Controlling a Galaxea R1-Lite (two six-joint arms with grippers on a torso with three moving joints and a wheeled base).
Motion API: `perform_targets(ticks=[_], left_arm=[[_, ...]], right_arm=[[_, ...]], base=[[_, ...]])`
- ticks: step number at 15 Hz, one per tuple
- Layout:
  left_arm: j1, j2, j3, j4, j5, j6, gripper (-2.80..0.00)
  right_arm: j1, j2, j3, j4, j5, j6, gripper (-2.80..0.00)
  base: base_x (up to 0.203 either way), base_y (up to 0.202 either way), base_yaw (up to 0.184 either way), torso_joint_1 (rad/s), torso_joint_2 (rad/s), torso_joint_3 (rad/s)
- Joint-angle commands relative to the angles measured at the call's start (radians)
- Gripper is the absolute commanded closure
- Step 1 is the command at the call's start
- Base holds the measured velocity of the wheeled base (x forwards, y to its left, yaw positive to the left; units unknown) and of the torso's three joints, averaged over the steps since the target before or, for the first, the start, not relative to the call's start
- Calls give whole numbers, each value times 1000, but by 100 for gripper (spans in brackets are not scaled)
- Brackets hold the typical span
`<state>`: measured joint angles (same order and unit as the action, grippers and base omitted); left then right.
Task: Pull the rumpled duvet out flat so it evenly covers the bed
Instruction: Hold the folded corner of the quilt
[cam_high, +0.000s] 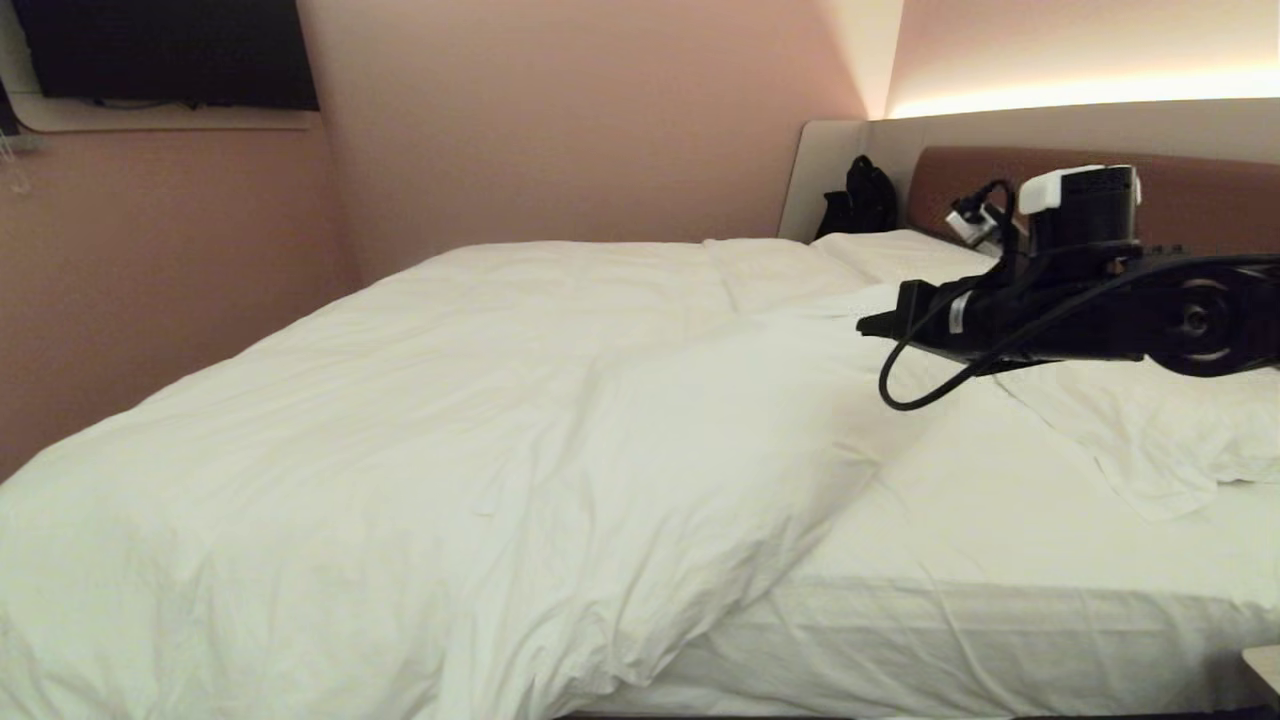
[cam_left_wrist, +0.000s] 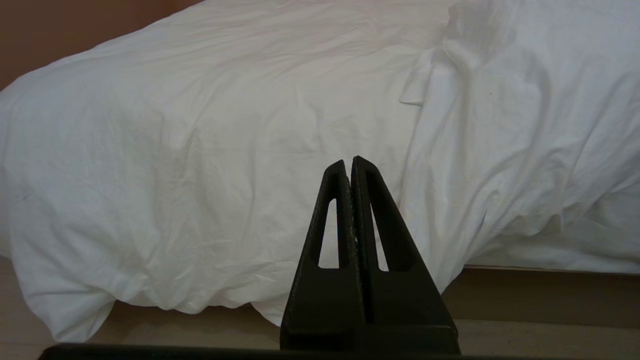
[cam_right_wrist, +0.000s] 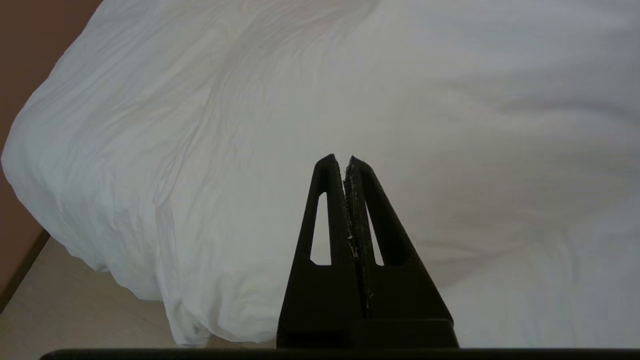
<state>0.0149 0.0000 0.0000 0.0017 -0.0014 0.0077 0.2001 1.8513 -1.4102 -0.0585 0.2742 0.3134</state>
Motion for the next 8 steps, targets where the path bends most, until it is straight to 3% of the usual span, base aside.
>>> perform_targets(ticks=[1, 8], left_arm=[[0, 0, 0, 0, 0, 0, 0], [0, 0, 0, 0, 0, 0, 0]], right_arm=[[15, 66, -30, 0, 2, 9, 0], [19, 201, -104, -1, 2, 15, 0]], base=[[0, 0, 0, 0, 0, 0], [0, 0, 0, 0, 0, 0]])
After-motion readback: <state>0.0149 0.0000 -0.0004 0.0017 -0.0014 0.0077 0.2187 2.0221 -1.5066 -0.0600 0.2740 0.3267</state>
